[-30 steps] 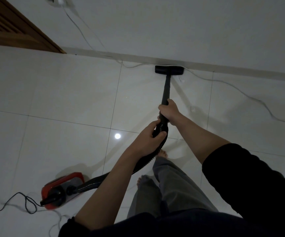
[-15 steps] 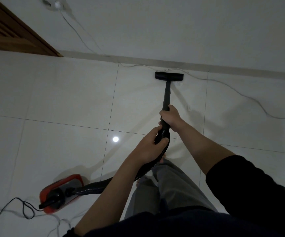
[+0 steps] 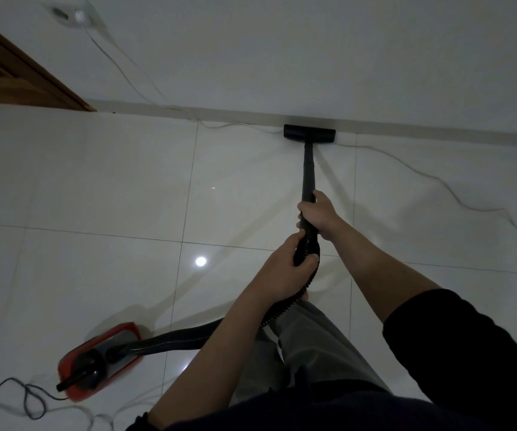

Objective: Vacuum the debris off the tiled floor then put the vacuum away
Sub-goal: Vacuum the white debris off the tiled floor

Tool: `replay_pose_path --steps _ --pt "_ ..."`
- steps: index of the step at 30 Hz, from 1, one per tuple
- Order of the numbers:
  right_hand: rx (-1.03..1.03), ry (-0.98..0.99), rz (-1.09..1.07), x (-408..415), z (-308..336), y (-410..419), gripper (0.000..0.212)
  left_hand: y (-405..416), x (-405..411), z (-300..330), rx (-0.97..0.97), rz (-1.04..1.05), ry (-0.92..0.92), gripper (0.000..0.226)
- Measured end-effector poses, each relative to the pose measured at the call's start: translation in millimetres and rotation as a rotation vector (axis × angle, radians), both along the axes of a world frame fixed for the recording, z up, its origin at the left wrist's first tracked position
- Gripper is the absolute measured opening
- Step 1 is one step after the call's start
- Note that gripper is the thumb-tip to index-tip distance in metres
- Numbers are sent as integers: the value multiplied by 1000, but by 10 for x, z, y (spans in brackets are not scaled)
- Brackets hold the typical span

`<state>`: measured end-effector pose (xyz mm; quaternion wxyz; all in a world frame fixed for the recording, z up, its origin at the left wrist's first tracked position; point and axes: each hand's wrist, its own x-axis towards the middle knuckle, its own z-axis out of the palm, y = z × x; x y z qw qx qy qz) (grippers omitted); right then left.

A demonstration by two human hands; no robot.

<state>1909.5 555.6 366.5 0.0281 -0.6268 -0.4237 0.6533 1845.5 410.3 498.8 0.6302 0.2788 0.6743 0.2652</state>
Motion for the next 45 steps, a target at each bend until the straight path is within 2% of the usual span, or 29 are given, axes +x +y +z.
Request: replay_pose_path --steps 5,9,14,20,30,34,39,42,45 --pt "-24 -14 -4 138 -65 63 63 88 134 -51 -16 -2 -24 50" --pt "-26 -1 11 228 -59 19 42 64 235 -64 -26 9 -36 48" --pt "-20 -11 2 381 -51 -135 52 -103 380 -12 -28 23 -50 46" --pt "-7 5 18 599 42 -423 38 -438 640 57 5 34 -19 47" --pt "-39 11 66 1085 6 -1128 40 -1146 1194 68 3 35 79 48" --pt "-55 3 66 1226 -64 -1363 55 -1341 1332 78 -17 57 40 46" --pt "-64 14 42 1313 -93 -1517 54 -1456 1418 54 -27 27 76 45" --pt "-70 28 27 1306 -51 -1518 42 -1459 1417 39 -30 33 78 45" --pt "-70 39 19 1298 0 -1495 47 -1433 1403 58 -31 39 52 47"
